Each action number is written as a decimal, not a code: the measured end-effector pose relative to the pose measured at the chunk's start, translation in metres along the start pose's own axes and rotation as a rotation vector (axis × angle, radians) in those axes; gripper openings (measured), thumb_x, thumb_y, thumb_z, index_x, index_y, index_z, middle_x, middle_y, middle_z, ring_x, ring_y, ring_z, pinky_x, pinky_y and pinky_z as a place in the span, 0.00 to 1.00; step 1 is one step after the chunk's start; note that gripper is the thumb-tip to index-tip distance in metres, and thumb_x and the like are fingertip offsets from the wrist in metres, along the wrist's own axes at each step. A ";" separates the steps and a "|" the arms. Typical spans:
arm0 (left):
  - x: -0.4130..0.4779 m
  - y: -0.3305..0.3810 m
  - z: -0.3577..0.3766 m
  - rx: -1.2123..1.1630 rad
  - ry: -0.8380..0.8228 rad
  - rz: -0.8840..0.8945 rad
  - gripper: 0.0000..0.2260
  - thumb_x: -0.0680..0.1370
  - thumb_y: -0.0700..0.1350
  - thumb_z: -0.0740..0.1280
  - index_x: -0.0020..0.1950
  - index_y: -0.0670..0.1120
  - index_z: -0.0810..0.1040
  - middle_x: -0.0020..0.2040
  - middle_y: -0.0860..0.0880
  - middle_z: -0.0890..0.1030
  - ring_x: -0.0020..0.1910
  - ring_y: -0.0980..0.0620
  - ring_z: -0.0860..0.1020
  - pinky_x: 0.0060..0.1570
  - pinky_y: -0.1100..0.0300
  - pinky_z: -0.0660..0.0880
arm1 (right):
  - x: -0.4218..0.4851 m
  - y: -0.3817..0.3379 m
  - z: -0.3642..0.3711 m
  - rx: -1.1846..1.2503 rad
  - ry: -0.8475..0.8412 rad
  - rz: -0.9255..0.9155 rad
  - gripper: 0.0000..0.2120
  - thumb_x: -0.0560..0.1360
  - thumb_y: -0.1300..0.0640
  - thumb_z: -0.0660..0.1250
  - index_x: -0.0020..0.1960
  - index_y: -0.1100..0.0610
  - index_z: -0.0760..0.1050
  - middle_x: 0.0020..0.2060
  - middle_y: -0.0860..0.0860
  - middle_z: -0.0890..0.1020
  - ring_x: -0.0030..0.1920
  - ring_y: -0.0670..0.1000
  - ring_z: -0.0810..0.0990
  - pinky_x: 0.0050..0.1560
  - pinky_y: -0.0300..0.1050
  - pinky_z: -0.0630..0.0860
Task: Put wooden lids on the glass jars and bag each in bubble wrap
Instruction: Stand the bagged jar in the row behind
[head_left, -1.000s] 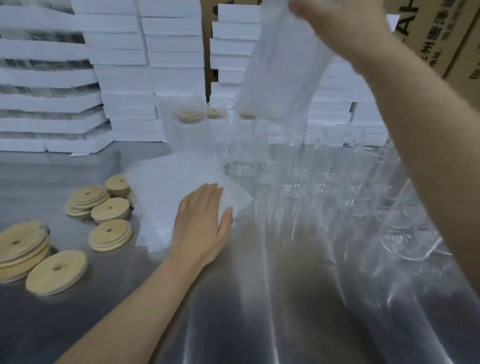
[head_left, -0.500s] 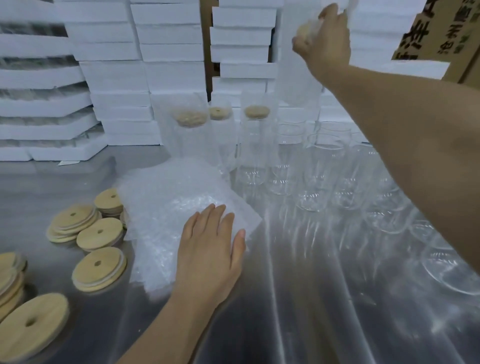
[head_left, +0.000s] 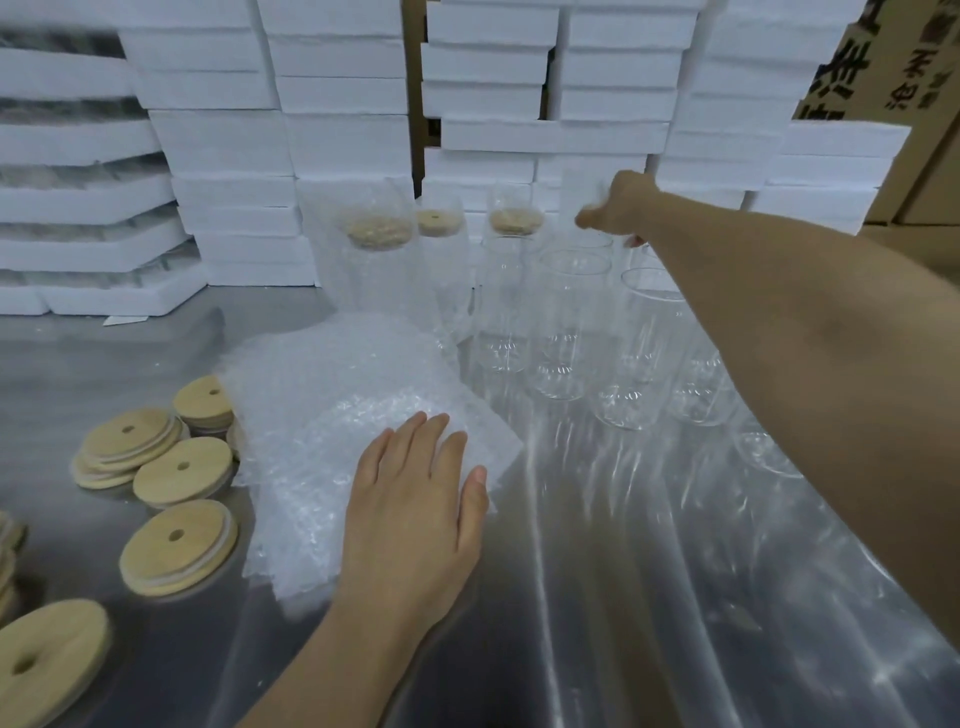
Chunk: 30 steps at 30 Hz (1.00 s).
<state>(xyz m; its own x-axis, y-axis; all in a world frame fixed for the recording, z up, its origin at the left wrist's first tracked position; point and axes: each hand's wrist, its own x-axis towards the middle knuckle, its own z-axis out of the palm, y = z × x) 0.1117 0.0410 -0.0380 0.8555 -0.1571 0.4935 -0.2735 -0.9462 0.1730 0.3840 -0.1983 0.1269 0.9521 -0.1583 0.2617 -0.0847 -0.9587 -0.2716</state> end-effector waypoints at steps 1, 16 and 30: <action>0.000 0.000 0.000 0.000 0.000 0.000 0.23 0.79 0.51 0.50 0.61 0.43 0.79 0.63 0.45 0.78 0.66 0.45 0.74 0.67 0.47 0.67 | 0.000 0.001 0.003 -0.021 -0.021 0.003 0.21 0.76 0.48 0.67 0.50 0.66 0.67 0.50 0.62 0.73 0.35 0.58 0.71 0.25 0.43 0.69; 0.002 -0.001 0.000 -0.020 -0.029 -0.005 0.29 0.78 0.60 0.47 0.67 0.46 0.73 0.71 0.49 0.71 0.72 0.49 0.64 0.72 0.54 0.53 | -0.080 -0.036 -0.072 0.154 0.193 -0.303 0.15 0.78 0.53 0.67 0.54 0.65 0.79 0.53 0.58 0.81 0.40 0.47 0.78 0.45 0.40 0.73; 0.000 -0.007 0.002 -0.019 0.024 0.052 0.19 0.75 0.45 0.68 0.66 0.44 0.74 0.68 0.46 0.72 0.70 0.45 0.67 0.67 0.56 0.53 | -0.239 -0.009 0.050 0.589 0.242 -0.303 0.26 0.76 0.68 0.60 0.74 0.61 0.63 0.76 0.55 0.59 0.61 0.49 0.74 0.52 0.34 0.69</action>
<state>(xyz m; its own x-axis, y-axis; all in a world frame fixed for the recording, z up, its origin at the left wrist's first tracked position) 0.1149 0.0473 -0.0413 0.8290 -0.1992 0.5226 -0.3260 -0.9314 0.1621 0.1721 -0.1401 0.0210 0.8106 -0.0181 0.5853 0.4121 -0.6925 -0.5922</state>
